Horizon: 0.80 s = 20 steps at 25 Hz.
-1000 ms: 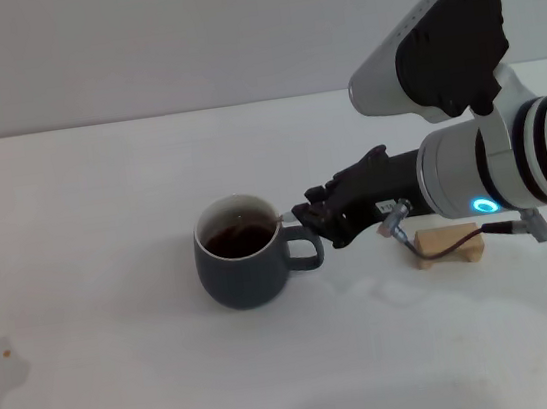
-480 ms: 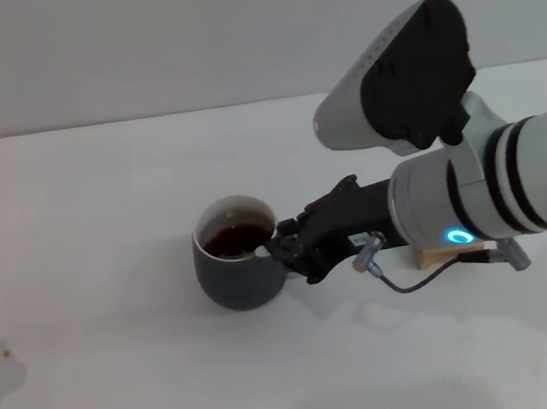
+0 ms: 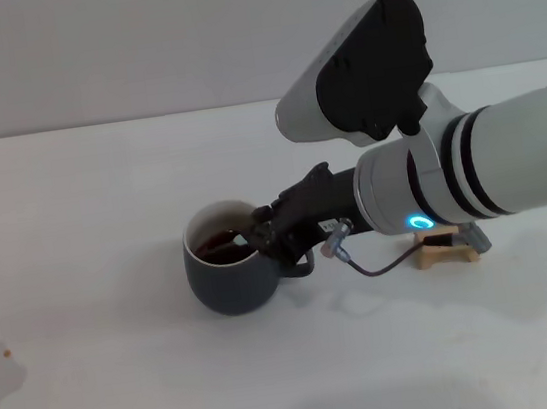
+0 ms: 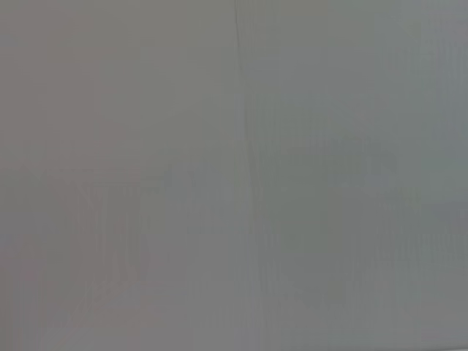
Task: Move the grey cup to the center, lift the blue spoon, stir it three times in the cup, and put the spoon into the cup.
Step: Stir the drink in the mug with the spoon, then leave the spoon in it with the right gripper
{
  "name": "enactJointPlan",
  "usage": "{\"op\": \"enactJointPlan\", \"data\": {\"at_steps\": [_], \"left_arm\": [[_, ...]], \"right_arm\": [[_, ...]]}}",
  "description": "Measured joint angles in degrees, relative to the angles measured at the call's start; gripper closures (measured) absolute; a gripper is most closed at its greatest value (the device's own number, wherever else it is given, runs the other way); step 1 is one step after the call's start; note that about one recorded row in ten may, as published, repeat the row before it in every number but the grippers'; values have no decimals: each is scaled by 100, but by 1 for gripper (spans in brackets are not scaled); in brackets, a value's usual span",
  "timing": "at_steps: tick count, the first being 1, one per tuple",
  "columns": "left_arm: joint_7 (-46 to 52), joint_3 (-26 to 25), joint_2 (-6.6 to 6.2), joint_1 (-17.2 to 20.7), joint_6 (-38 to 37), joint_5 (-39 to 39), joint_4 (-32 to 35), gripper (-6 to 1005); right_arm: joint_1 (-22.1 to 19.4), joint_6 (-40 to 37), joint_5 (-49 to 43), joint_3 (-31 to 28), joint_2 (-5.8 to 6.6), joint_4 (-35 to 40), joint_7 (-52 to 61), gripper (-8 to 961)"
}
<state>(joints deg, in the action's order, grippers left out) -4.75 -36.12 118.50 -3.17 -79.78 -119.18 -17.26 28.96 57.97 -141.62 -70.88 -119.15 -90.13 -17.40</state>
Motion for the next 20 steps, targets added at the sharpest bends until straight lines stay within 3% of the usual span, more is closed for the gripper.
{"op": "enactJointPlan", "data": {"at_steps": [7, 20], "left_arm": [[0, 0, 5, 1, -3, 0, -15, 1000], [0, 100, 6, 1, -3, -9, 8, 1000]], "right_arm": [[110, -146, -39, -89, 21, 292, -42, 791], [-54, -77, -75, -278, 41, 248, -57, 791]]}}
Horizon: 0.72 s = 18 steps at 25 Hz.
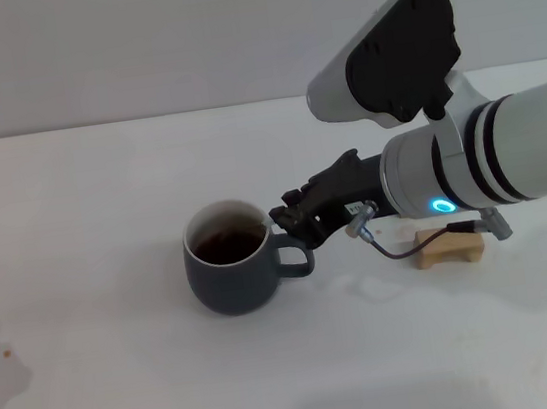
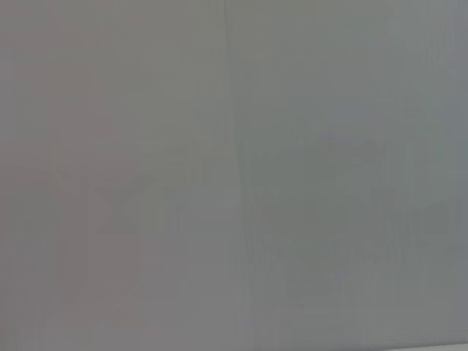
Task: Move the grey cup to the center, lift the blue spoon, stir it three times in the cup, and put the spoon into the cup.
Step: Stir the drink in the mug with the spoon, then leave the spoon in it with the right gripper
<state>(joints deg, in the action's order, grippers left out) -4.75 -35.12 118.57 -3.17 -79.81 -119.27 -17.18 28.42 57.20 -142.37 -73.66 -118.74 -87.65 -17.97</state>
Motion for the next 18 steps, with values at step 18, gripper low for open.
{"op": "enactJointPlan", "data": {"at_steps": [18], "left_arm": [[0, 25, -1, -17, 7, 6, 5, 1001]], "right_arm": [[-227, 270, -80, 253, -35, -478, 72, 791]]}}
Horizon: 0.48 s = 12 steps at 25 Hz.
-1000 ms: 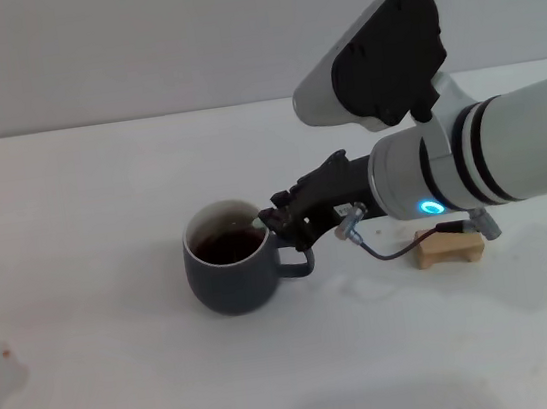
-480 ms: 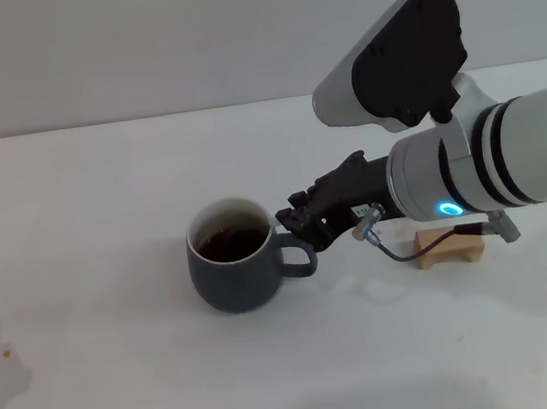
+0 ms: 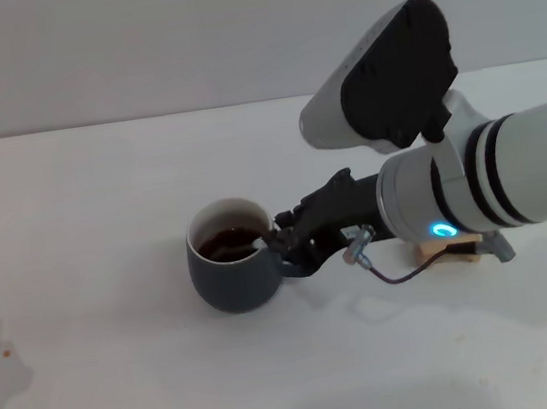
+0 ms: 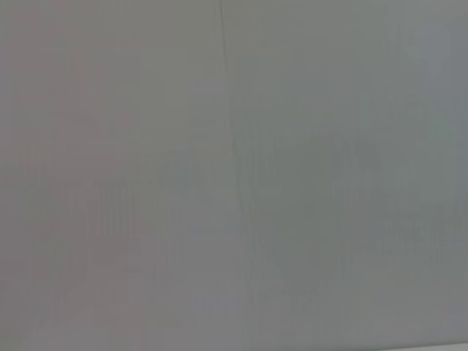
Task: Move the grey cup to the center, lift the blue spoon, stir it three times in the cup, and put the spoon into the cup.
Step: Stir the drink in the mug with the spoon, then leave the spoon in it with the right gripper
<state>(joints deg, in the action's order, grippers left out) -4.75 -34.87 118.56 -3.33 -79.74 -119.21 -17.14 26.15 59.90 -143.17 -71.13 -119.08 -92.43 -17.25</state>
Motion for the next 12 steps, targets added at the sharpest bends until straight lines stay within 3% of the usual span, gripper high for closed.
{"op": "enactJointPlan", "data": {"at_steps": [12], "left_arm": [[0, -3, -9, 15, -14, 19, -1, 1001]], "right_arm": [[463, -156, 20, 255, -24, 294, 82, 791]]}}
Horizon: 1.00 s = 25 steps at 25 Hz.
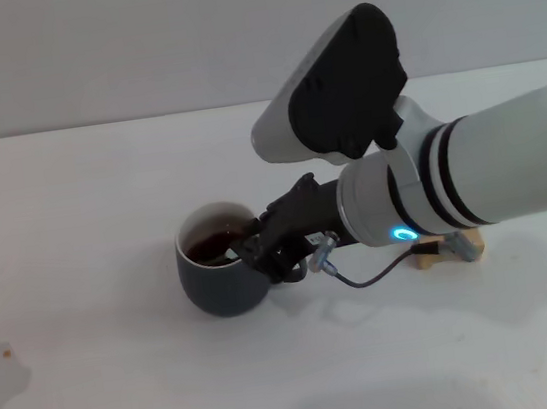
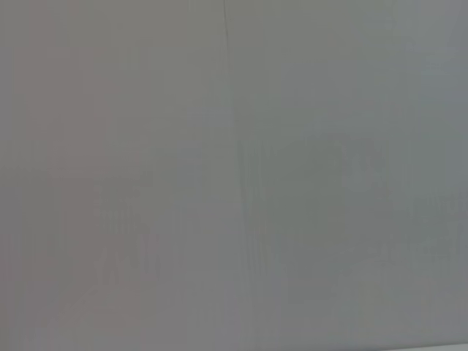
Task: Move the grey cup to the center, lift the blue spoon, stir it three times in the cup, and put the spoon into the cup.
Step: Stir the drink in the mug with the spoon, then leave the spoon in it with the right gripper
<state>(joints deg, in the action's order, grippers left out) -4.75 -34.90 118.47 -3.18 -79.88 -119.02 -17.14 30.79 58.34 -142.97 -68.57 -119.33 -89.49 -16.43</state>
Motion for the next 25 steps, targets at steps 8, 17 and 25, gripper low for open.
{"op": "enactJointPlan", "data": {"at_steps": [8, 17, 25], "left_arm": [[0, 0, 0, 0, -10, -4, 0, 1001], [0, 0, 7, -12, -10, -12, 0, 1000], [0, 1, 9, 3, -10, -16, 0, 1000]], "right_arm": [[193, -390, 6, -13, 8, 343, -40, 791], [283, -559, -33, -162, 31, 607, -73, 791], [210, -733, -2, -213, 24, 635, -71, 757]]}}
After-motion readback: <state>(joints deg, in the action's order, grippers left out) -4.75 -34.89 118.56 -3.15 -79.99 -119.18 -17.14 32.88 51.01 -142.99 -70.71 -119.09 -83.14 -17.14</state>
